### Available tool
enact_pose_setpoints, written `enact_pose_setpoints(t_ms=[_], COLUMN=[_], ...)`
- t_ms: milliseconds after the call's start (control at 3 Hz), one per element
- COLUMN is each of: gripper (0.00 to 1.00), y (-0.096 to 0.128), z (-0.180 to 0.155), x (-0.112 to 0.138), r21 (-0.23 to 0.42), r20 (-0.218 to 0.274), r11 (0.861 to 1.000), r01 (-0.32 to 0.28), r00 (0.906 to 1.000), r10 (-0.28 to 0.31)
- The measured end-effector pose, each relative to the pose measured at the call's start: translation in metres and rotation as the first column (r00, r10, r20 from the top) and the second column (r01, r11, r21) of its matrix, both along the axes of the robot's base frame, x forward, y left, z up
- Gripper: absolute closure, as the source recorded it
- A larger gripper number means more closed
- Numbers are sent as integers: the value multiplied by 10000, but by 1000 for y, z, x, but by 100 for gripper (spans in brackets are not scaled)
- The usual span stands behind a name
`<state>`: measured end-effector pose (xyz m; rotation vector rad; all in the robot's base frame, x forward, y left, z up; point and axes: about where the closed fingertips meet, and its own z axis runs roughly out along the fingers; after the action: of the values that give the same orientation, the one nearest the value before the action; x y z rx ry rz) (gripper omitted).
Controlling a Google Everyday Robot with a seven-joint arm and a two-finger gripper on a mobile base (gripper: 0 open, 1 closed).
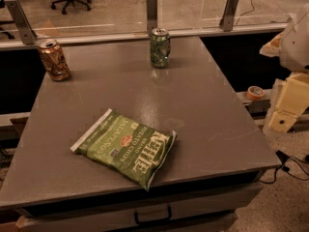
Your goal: Pick green can
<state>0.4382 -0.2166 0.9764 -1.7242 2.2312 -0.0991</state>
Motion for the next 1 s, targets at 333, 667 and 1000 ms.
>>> enact_pose_setpoints(t_ms=[333, 667, 1000], gripper=[0, 0, 0], y=[0, 2, 16], z=[0, -6, -17], x=[0, 17, 66], r21=[1, 263, 831], r20=[3, 173, 862], r11=[10000, 9995, 9927], r01=[0, -186, -876], r00=[10000, 9997, 9930], r10=[0, 182, 804])
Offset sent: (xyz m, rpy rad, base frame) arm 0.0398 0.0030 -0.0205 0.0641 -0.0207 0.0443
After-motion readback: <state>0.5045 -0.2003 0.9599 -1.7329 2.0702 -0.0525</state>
